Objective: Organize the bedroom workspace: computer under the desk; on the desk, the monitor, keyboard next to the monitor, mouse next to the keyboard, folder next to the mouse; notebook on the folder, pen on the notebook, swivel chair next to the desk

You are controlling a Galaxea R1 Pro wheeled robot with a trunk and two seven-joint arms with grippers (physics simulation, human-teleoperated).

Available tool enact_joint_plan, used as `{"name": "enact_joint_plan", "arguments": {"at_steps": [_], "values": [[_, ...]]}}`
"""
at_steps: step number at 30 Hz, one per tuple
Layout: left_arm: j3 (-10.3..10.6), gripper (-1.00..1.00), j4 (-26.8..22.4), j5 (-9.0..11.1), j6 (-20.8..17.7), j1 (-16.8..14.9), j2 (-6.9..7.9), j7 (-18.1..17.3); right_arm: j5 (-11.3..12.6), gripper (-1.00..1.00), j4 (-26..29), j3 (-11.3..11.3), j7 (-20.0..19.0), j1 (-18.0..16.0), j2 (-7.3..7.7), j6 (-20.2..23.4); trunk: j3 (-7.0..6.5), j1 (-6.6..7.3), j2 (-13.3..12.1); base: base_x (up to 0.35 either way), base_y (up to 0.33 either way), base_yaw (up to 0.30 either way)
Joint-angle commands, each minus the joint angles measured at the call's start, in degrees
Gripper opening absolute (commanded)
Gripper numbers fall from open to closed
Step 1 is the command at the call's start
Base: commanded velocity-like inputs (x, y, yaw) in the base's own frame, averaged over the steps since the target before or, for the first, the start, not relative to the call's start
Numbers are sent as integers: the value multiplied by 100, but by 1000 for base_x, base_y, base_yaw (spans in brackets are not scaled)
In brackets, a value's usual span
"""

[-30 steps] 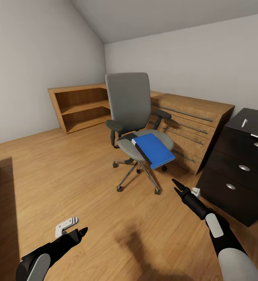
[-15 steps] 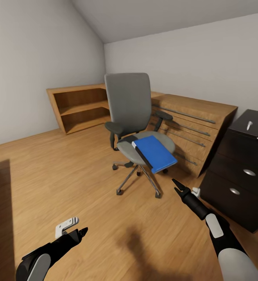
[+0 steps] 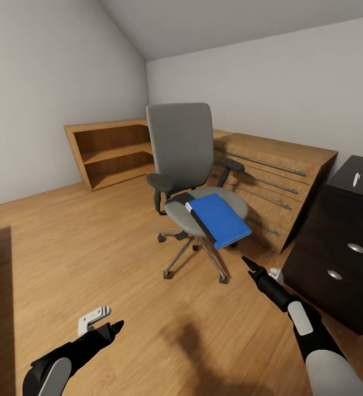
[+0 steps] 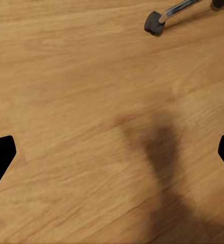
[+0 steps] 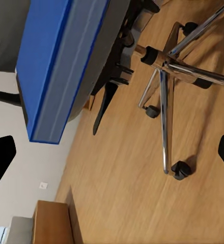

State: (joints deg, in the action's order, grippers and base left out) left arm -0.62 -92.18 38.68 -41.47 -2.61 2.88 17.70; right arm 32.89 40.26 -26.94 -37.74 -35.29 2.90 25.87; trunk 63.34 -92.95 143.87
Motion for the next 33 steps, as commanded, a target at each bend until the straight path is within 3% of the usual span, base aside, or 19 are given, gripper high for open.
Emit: {"name": "enact_joint_plan", "arguments": {"at_steps": [1, 15, 20, 33], "values": [[0, 100, -6, 61, -19, -3, 1, 49, 37, 100, -1, -14, 1, -4, -6, 42, 5, 1, 2, 26, 0, 0], [-1, 100, -7, 61, -22, -3, 2, 49, 42, 100, -1, 2, 38, -10, -154, 23, 5, 1, 2, 77, 0, 0], [0, 100, -3, 61, -24, -3, 2, 49, 42, 100, -1, 4, 38, -12, -200, 17, -106, 14, -5, 3, 0, 0], [0, 100, -6, 66, -27, -3, -6, 49, 42, 100, -1, 4, 38, -6, -215, 15, -106, 14, -5, 0, 0, 0]]}}
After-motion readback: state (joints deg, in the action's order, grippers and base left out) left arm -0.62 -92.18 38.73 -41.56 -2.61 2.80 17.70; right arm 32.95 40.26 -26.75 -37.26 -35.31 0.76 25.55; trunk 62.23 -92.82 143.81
